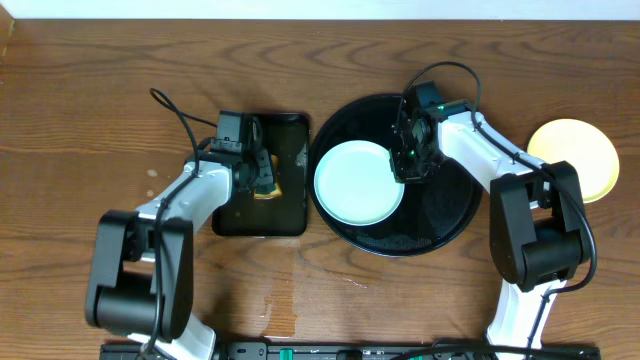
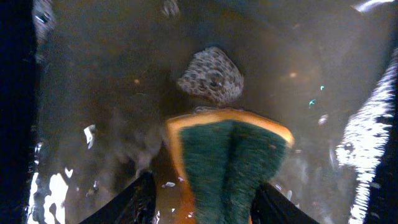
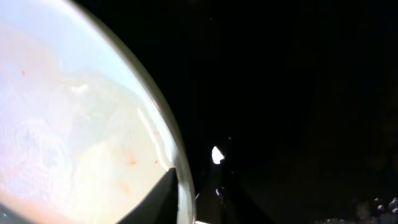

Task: Clean dirty plates on tray and stack at the side
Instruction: 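Return the sponge to the water tray with the left gripper, then lift the white plate with the right gripper and carry it right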

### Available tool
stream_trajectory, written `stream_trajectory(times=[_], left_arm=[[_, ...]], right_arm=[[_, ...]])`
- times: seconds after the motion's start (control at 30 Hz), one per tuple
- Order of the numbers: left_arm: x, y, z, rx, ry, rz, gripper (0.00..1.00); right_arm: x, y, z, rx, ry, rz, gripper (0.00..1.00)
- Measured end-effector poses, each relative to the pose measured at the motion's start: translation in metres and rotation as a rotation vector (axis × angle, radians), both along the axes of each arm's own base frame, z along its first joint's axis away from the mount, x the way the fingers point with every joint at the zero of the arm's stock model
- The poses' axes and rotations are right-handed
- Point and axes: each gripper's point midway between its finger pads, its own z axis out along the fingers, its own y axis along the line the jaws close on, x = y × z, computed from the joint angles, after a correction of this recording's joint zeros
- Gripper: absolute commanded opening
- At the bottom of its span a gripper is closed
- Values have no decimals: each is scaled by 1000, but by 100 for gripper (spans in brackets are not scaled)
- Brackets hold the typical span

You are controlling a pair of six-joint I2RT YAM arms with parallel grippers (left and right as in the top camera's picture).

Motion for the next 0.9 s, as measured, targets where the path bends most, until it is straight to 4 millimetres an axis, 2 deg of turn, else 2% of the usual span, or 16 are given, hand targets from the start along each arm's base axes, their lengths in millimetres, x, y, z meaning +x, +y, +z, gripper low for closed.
stream_trajectory(times=[0.07,0.23,0.33,0.57,0.73,0.9], left_arm=[[2,-1,12,-8,-30,-1,56],[2,-3,61,-36,-134,-7,61],[-1,-2,78,-42,-161,-6,64],[-18,0,72,-31,-96,-6,68],[-20,1,71,-30,-87,-6,68],[-20,1,71,-30,-86,-6,69]], right_arm=[[5,1,0,2,-22,1,11],[10,3,1,13,-44,1,2],[13,4,2,18,-56,5,1],[21,5,3,15,-96,33,1],[23,3,5,0,-119,78,1],[30,-9,13,-70,-172,100,1]])
